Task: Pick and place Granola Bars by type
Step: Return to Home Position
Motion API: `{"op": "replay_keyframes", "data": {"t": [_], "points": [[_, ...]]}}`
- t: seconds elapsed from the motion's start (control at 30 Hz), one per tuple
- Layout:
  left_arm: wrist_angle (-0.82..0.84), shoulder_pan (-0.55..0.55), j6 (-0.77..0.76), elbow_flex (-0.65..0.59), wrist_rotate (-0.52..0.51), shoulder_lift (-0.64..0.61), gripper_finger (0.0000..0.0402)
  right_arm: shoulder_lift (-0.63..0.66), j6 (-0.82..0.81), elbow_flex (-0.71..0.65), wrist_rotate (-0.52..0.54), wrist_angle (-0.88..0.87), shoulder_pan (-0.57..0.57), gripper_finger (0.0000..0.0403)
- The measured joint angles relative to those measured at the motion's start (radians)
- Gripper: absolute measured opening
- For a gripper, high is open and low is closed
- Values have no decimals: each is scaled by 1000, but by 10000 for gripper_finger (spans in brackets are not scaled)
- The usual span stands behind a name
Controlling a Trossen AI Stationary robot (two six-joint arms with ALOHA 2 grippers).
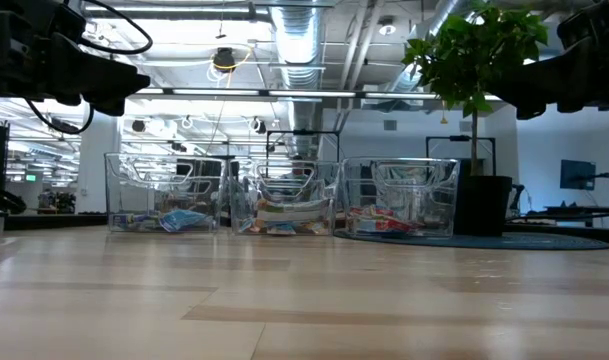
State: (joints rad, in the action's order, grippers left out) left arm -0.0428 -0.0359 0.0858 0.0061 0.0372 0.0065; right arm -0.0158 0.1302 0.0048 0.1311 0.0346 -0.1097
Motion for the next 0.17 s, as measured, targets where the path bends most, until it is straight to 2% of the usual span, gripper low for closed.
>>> {"op": "replay_keyframes", "data": {"t": [0.17], "points": [[0, 0, 4, 0, 0, 0, 139, 0, 0, 0, 0, 0, 0, 177]]}}
